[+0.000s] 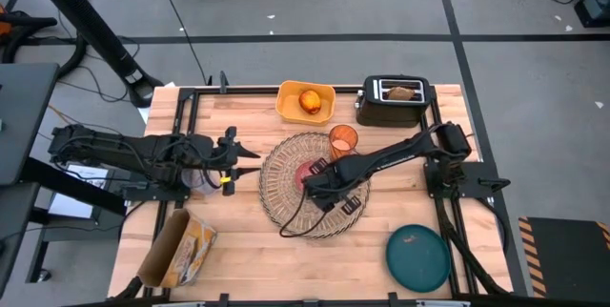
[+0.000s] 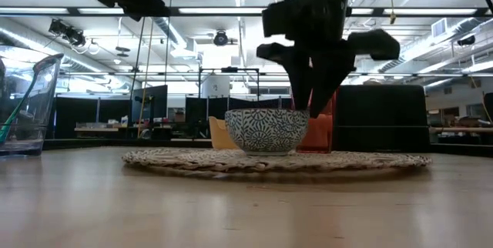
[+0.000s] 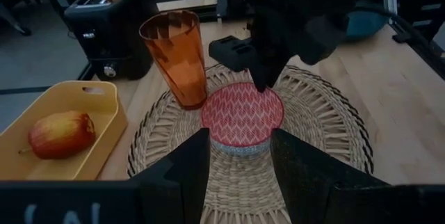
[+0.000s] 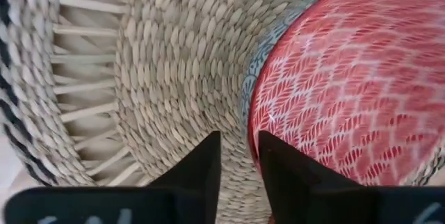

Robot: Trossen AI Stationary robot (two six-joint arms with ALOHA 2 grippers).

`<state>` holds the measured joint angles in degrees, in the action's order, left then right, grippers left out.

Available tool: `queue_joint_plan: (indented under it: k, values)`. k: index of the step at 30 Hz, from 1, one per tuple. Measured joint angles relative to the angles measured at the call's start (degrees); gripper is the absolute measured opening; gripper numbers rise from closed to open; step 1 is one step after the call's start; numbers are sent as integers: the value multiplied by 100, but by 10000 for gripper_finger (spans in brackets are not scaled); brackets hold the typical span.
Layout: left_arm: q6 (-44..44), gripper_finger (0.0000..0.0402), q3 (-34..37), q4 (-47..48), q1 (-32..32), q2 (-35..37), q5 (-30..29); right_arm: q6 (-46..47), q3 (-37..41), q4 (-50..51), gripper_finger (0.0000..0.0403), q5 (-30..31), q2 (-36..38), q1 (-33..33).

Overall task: Arrange a breakfast setting
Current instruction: Put the red bowl on the brown table mat, then put the dark green plate on the brown table mat

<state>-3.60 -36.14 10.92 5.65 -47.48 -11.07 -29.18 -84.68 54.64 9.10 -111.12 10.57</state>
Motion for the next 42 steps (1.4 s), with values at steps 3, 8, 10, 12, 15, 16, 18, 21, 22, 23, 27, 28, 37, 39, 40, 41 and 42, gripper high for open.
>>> queue_joint_plan:
  k: [3, 8, 10, 12, 15, 16, 18, 21, 22, 23, 27, 28, 37, 39, 40, 41, 42]
  values:
    - [-2, 160, 0, 4, -2, 0, 0, 209, 2, 40, 130, 145, 176, 45]
    - [-9, 160, 0, -52, 9, 0, 42, 495, 2, 100, 157, 328, 510, 213]
    - [-1, 160, 0, -110, 9, 0, 45, 607, 2, 145, 160, 328, 643, 316]
    - [28, 160, 0, -162, 9, 0, 46, 742, 2, 226, 161, 329, 765, 446]
    - [274, 160, 0, -290, 39, 0, 111, 1178, 2, 331, 159, 328, 954, 677]
    - [331, 160, 0, -364, 67, -5, 158, 1369, 2, 411, 159, 328, 1009, 764]
    - [405, 160, 0, -440, 159, -20, 193, 1814, 2, 584, 158, 332, 1093, 961]
    - [401, 160, 0, -439, 313, -20, 201, 2834, 2, 787, 158, 326, 1209, 1313]
    - [403, 160, 0, -435, 367, -20, 201, 3216, 2, 832, 158, 305, 1239, 1438]
    - [407, 160, 0, -437, 422, -20, 199, 3648, 2, 893, 158, 286, 1259, 1570]
    - [407, 160, 0, -419, 649, -22, 198, 6233, 2, 1078, 158, 278, 1262, 2058]
    - [413, 160, 0, -406, 698, -22, 200, 7002, 2, 1131, 158, 247, 1262, 2144]
    - [273, 160, 0, -369, 1080, -395, 197, 11916, 342, 1115, 180, -346, 1188, 3111]
    - [119, 160, 1, -348, 1107, -511, 199, 12967, 602, 610, 187, -504, 1188, 3346]
    - [74, 160, 4, -351, 1110, -540, 195, 13345, 701, 398, 190, -514, 1188, 3451]
    - [46, 160, 4, -410, 1110, -574, 193, 13674, 797, 284, 192, -512, 1188, 3563]
    - [35, 160, 2, -456, 1106, -602, 195, 13978, 867, 234, 194, -497, 1188, 3662]
